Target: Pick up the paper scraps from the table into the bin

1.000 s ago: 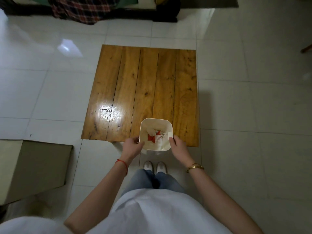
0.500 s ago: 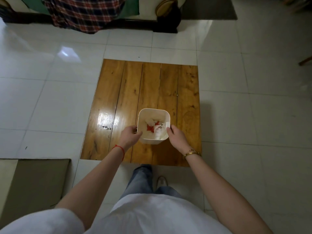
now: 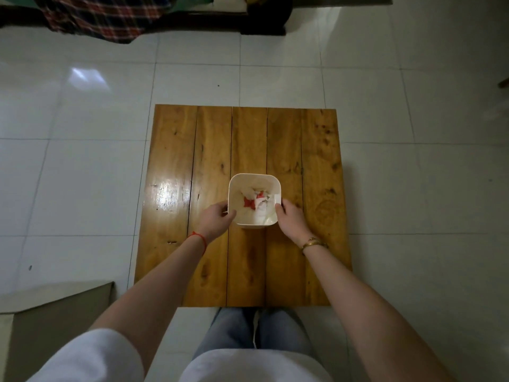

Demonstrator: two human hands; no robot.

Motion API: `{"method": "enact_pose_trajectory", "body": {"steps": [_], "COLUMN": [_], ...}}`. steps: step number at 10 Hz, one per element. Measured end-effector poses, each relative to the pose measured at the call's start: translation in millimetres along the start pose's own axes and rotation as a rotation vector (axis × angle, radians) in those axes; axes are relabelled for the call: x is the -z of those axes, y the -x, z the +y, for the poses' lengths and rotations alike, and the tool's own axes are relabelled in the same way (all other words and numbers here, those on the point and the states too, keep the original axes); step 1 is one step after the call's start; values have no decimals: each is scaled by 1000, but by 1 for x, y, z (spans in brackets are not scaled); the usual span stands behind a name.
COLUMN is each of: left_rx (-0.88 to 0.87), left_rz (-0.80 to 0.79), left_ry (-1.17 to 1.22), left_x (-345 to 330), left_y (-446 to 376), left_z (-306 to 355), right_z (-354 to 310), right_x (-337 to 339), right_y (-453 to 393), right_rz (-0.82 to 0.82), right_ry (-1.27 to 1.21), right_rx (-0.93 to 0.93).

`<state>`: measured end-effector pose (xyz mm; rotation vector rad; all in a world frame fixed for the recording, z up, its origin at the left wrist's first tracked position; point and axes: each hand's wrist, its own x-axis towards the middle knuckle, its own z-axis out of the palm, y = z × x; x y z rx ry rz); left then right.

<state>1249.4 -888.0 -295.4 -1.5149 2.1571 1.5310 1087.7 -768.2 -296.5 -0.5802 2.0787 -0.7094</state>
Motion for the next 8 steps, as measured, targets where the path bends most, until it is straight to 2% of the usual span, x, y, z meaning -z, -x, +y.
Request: {"method": "enact_pose_trajectory", "body": {"steps": [5,6,8], "left_rx": [90,109,-65], "left_rz": [-47,4,231], "left_ry": [63,-7,-234], "left_x": [-17,-6,19], "left_y": [-16,-3,42], "left_z": [-19,-13,1], "right_z": [18,11,-10], "right_x": [-12,-3,29], "right_y": [-21,-10,35], "right_rz": [-59,-49,5], "right_ry": [153,230,250], "right_rx": [-26,-37,108]}}
